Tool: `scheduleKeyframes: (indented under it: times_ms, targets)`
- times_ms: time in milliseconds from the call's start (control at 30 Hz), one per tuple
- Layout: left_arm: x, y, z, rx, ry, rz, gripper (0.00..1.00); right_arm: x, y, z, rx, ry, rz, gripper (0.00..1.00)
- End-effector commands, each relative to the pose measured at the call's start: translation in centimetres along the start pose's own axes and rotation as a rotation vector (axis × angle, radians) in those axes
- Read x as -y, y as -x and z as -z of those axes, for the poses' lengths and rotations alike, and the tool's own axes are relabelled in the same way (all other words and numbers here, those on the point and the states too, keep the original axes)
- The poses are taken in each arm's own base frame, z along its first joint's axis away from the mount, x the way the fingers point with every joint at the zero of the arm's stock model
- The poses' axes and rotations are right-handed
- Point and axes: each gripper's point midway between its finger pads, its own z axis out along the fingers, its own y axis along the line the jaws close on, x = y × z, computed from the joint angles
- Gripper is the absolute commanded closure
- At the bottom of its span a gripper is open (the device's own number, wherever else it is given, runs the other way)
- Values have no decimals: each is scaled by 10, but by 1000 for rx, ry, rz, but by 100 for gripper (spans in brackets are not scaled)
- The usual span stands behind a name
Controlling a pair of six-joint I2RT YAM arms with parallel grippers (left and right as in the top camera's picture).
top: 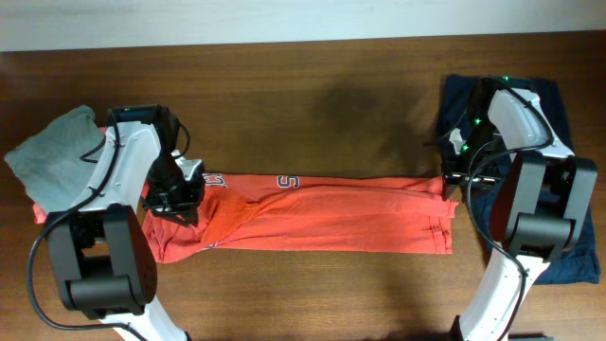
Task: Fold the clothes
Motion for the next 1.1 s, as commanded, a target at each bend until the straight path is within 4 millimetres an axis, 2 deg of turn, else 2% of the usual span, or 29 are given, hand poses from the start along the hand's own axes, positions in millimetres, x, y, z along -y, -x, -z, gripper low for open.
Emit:
scheduleKeyframes:
  times_ms: [0,33,100,167,233,300,367,500,567,667,733,800,1067]
  targets:
    - [-28,1,3,18,166,129,85,1,-3,5,18,8,-13,55]
    - [-27,3,2,26,159,131,86,1,-3,5,18,7,-13,55]
    - [-21,6,2,36,122,129,94,1,-3,5,18,8,-13,55]
    - [-3,9,1,44,25,67,99,1,-3,5,18,8,-13,56]
    - [28,11,4,66,-126,-65,99,1,-3,5,18,8,-13,56]
    - [51,11,9,93,-213,-163,99,1,-3,5,18,8,-13,55]
    - [58,10,13,115,-215,-209,99,1,-3,5,18,7,-13,55]
    - [56,0,13,75,-203,-198,99,1,-3,5,18,7,-13,55]
    - [47,0,11,66,-153,-161,95,1,-3,5,18,7,-13,55]
    - [30,1,9,60,-52,-76,85,1,-3,5,18,7,-13,55]
    - [23,5,9,73,-14,-43,70,1,-3,5,18,7,-13,55]
    - [21,12,10,103,-2,-26,63,1,-3,5,18,8,-13,55]
    - [9,20,9,135,61,36,63,1,-3,5,18,8,-13,55]
